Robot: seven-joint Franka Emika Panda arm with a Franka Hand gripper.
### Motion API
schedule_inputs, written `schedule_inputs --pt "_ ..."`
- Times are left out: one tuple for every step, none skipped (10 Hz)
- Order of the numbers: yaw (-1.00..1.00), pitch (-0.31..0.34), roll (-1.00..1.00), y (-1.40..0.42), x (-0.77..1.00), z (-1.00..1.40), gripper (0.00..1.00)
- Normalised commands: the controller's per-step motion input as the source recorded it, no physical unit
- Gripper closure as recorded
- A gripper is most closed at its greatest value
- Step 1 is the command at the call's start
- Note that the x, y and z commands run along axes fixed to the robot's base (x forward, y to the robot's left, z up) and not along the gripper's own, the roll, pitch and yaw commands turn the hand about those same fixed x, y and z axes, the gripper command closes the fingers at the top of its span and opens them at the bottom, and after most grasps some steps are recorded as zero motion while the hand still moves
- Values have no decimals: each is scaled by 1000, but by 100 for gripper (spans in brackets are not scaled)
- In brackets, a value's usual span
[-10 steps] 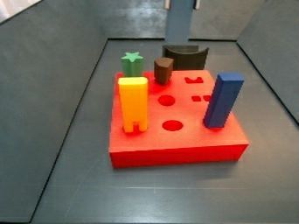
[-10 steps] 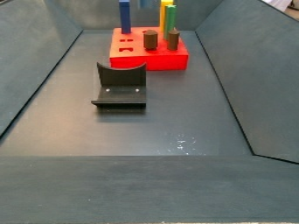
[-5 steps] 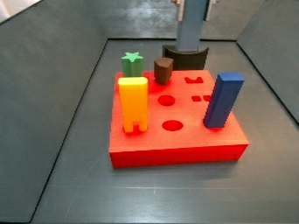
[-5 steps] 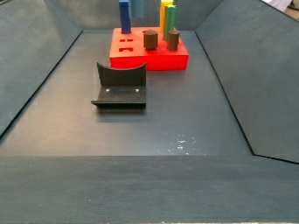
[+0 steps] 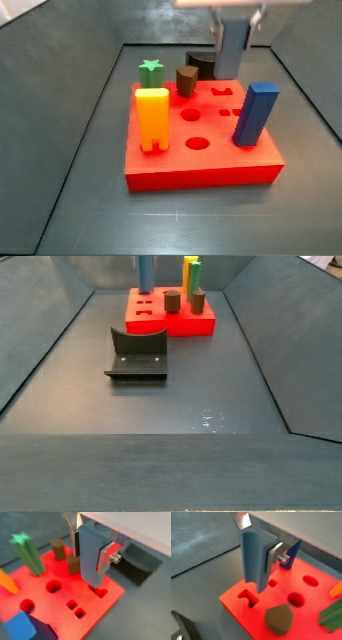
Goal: Pick up the arch object. Move up. Rotate the arch object. Move to above the board. Insert the arch object.
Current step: Insert the arch object.
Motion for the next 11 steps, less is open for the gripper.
schedule_inputs --pt "-231 -13 89 146 214 -591 100" --pt "34 -43 94 149 114 -511 100" --pt "137 -26 77 49 49 -371 100" --pt "271 23 51 31 60 -146 100" --pt "323 1 103 43 0 -91 100" --pt "303 0 113 103 0 -137 100" --pt "254 0 96 111 -43 -151 100" --pt "69 0 17 17 -11 -197 100" --pt "0 -1 29 0 -57 -266 100" --pt "20 -27 31 0 -131 -374 100" --pt "74 -21 0 -66 -166 -469 100"
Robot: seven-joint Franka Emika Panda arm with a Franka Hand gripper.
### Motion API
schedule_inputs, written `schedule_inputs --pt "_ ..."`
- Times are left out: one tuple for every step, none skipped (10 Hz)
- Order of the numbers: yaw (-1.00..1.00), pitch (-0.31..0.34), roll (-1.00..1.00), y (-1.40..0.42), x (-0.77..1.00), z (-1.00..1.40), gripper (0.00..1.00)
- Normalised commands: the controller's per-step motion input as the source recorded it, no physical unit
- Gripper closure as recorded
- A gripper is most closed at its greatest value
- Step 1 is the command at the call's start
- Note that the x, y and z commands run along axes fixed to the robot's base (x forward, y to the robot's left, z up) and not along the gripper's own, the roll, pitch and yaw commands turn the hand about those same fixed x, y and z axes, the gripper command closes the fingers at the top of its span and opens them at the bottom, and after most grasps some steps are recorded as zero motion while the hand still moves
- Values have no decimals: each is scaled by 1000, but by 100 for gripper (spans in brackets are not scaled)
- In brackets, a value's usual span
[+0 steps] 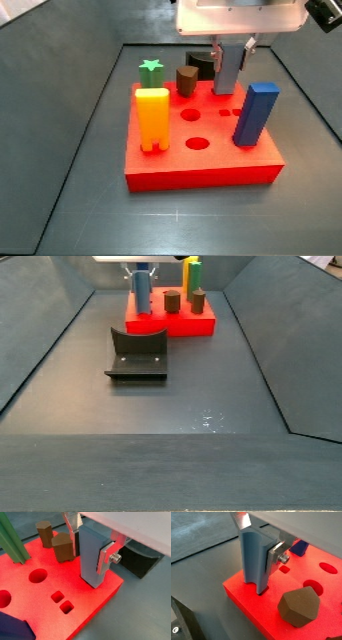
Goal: Pick up the arch object. Move up. Rotate the arch object. Move to above the board. Insert the arch object.
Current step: Insert the arch object.
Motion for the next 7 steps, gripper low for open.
schedule_inputs --pt "103 -23 27 -20 -229 -443 100" --pt "83 -19 14 0 -151 -451 100" --pt "23 -61 0 -3 0 -523 100" --pt "0 -124 -3 0 0 -500 100" --pt "0 -83 -10 0 9 -323 100" --pt "0 -126 0 0 0 -154 100" --pt "0 0 -11 9 0 0 100"
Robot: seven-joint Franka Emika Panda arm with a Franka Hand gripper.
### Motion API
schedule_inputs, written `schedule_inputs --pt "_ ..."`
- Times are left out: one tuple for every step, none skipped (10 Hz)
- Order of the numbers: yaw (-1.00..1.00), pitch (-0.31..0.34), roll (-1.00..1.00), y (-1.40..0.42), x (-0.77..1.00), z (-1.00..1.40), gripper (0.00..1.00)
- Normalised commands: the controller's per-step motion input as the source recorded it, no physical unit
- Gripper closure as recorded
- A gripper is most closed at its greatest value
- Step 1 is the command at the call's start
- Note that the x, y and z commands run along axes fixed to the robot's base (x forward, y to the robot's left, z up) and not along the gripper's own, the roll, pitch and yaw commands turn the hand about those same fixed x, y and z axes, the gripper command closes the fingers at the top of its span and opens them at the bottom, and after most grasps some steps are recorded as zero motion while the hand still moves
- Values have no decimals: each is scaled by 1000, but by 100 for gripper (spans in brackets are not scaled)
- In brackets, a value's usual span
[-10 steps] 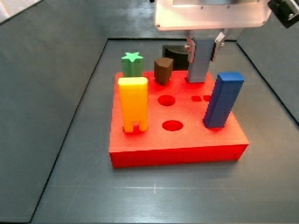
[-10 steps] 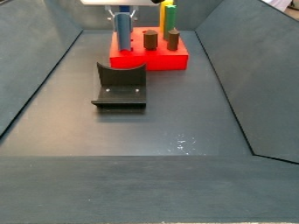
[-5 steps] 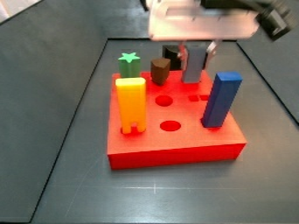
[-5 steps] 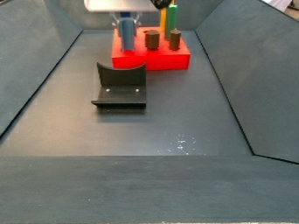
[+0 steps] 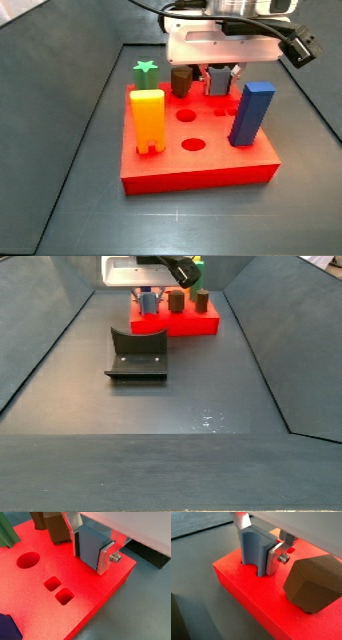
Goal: Pick up the arch object. Move up. Rotate the arch object. Move to above the board. Insert the arch object.
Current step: Insert the arch object.
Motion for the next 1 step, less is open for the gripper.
schedule_inputs --pt "0 0 0 0 0 0 100"
